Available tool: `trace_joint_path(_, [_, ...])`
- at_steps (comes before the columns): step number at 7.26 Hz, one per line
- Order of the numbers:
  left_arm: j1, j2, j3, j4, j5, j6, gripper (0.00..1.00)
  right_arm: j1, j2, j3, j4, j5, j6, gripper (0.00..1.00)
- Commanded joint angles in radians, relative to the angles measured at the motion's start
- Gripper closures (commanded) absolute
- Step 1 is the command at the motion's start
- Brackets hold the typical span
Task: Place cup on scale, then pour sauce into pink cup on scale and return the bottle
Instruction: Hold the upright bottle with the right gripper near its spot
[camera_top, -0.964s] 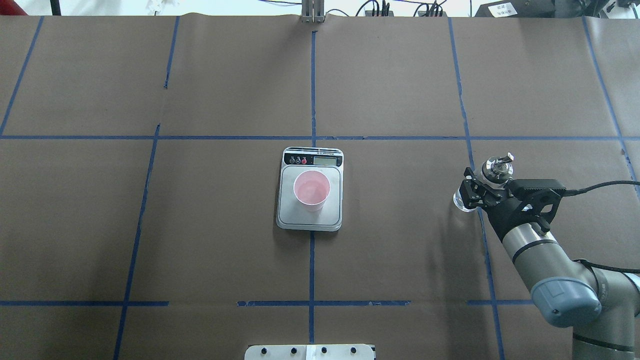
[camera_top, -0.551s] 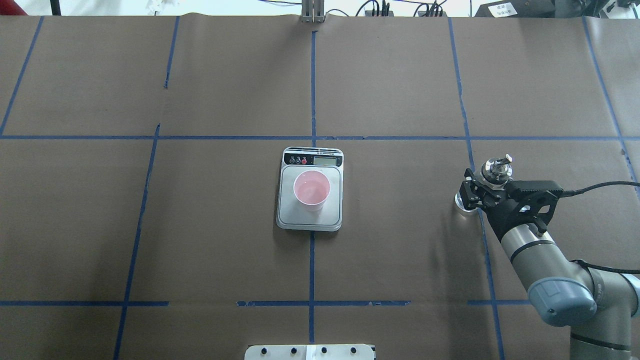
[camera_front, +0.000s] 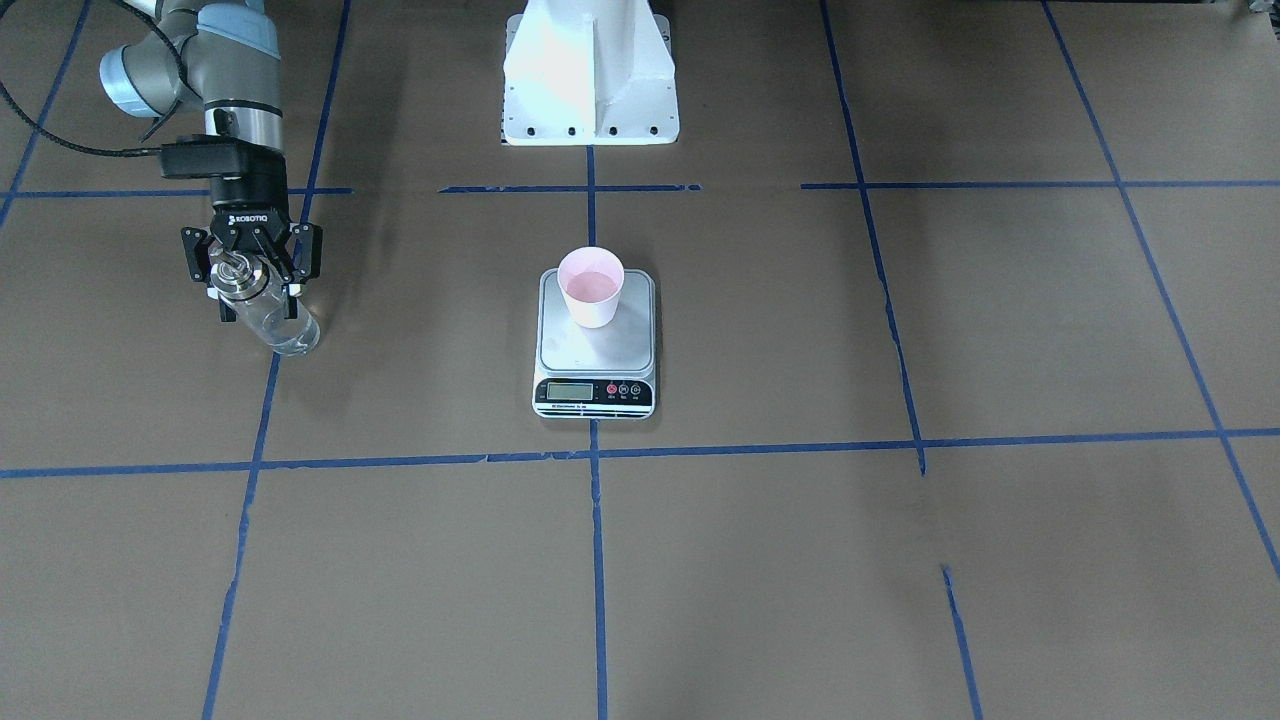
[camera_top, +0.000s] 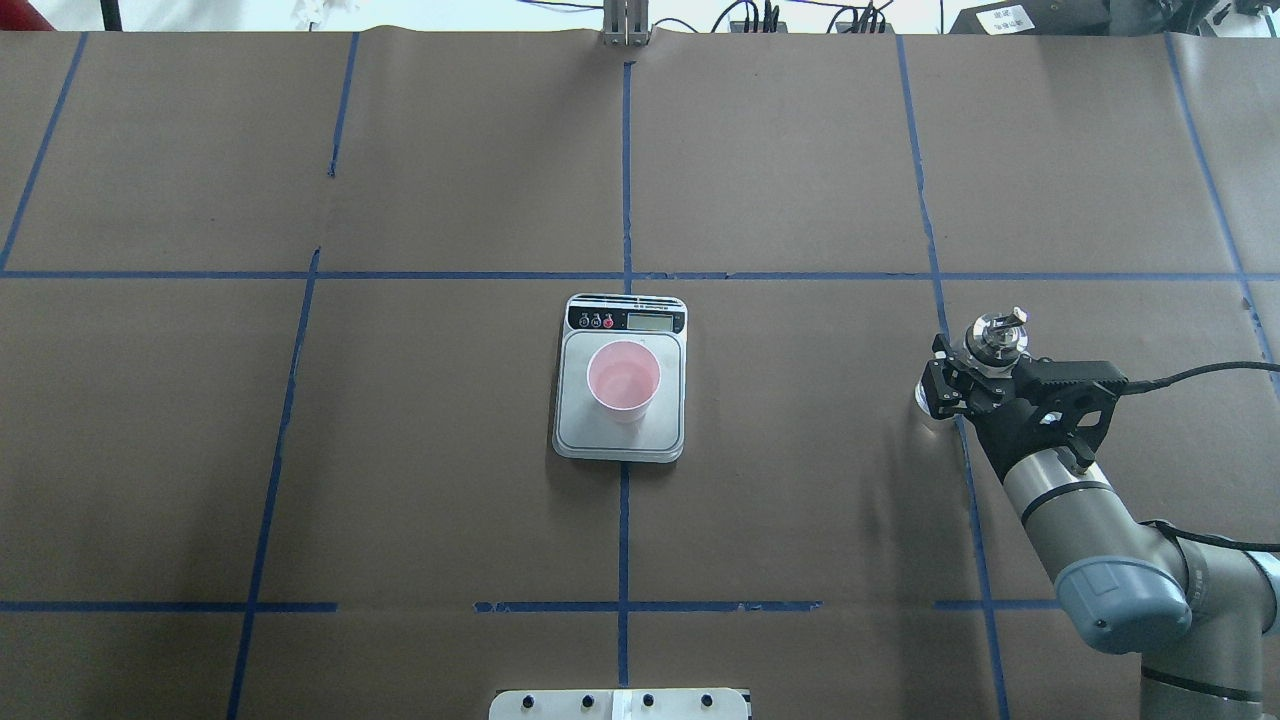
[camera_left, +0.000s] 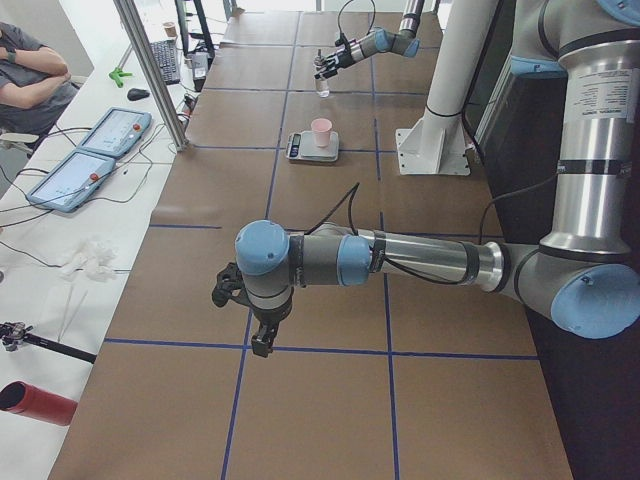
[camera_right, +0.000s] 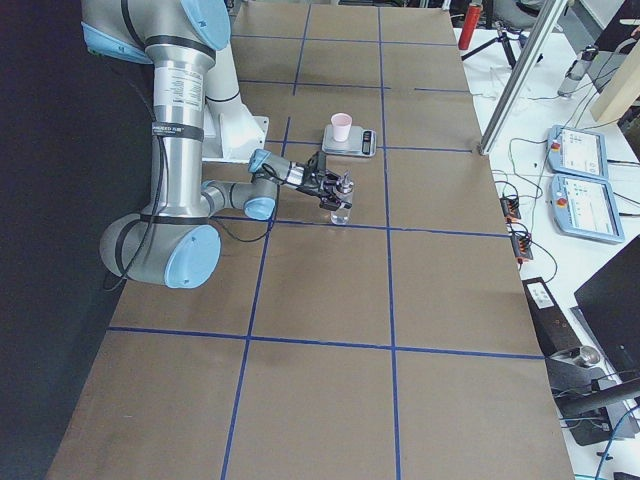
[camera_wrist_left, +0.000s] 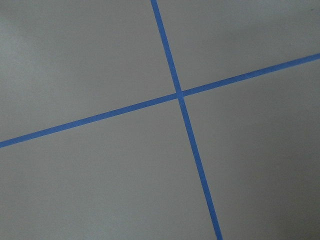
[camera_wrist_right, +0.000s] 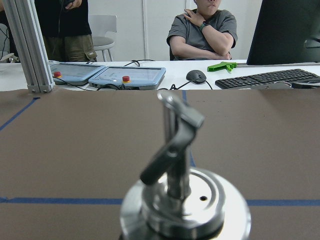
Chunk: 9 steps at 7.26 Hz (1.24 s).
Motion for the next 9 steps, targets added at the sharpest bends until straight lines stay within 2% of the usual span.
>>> trace_joint_path(1, [0.000, 0.000, 0.001, 0.000, 0.000, 0.000, 0.00, -0.001, -0.001, 0.000, -0.001, -0.007, -0.016, 0.97])
trace_joint_path(2, [0.000, 0.000, 0.001, 0.000, 0.000, -0.001, 0.00, -0.002, -0.001, 0.000, 0.000, -0.006, -0.018, 0.94])
trace_joint_path(6, [0.000, 0.000, 0.001, 0.000, 0.000, 0.000, 0.00, -0.010, -0.001, 0.000, 0.000, -0.014, -0.018, 0.57])
trace_joint_path(7, [0.002, 0.000, 0.001, 0.000, 0.000, 0.000, 0.00, -0.013, 0.000, 0.000, 0.000, -0.027, -0.019, 0.31])
trace_joint_path(8, [0.000, 0.000, 0.001, 0.000, 0.000, 0.000, 0.00, -0.013, 0.001, 0.000, 0.000, -0.029, -0.018, 0.00])
trace_joint_path(9, [0.000, 0.000, 0.001, 0.000, 0.000, 0.000, 0.00, -0.013, 0.001, 0.001, 0.000, -0.027, -0.016, 0.00])
